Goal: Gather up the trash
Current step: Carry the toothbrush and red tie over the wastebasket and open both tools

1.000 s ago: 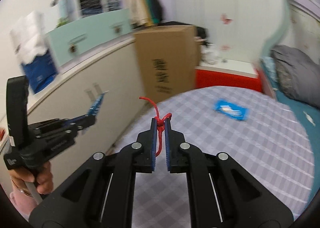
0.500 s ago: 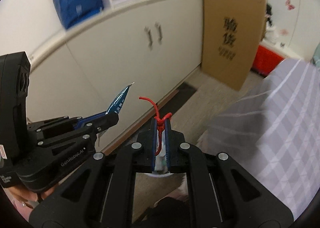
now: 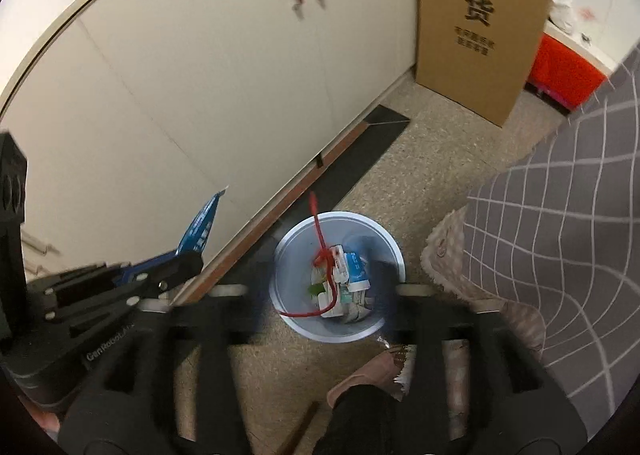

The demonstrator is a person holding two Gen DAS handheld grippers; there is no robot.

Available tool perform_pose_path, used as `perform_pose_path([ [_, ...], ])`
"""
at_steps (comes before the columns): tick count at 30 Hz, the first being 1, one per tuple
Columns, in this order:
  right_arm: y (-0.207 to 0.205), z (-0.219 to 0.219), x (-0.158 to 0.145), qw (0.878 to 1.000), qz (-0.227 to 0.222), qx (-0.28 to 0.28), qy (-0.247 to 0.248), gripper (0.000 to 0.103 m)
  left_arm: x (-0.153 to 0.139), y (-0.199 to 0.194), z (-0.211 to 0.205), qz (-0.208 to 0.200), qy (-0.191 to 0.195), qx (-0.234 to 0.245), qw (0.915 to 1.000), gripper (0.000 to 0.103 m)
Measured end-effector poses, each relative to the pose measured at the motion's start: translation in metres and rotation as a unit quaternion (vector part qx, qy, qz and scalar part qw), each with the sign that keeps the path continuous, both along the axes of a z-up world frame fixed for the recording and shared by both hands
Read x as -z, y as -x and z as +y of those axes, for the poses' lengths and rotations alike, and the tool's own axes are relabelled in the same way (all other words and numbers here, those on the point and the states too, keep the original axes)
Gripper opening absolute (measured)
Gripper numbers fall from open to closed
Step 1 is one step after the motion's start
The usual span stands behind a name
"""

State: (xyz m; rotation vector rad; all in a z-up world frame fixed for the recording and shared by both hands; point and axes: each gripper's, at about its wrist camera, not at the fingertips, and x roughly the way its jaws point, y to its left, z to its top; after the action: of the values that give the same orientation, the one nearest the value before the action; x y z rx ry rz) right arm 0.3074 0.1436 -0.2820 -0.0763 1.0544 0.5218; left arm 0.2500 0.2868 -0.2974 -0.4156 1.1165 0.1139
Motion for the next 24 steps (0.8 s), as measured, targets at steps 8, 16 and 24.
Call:
perform_pose_path([
  [8,0.001,-0.009,0.003,1.0,0.003,0.012,0.004,0.062,0.014,-0.008,-0.009,0.013,0.005,0.011,0.9998,0.009],
  [16,0.003,-0.022,-0.003,1.0,-0.002,0.026,-0.009,0.064,0.013,-0.013,-0.014,0.018,0.003,0.023,0.9996,0.009],
  [24,0.004,-0.041,-0.026,0.997,-0.03,0.057,-0.034,0.064,-0.005,-0.027,-0.024,0.005,-0.004,0.036,0.9993,0.011],
])
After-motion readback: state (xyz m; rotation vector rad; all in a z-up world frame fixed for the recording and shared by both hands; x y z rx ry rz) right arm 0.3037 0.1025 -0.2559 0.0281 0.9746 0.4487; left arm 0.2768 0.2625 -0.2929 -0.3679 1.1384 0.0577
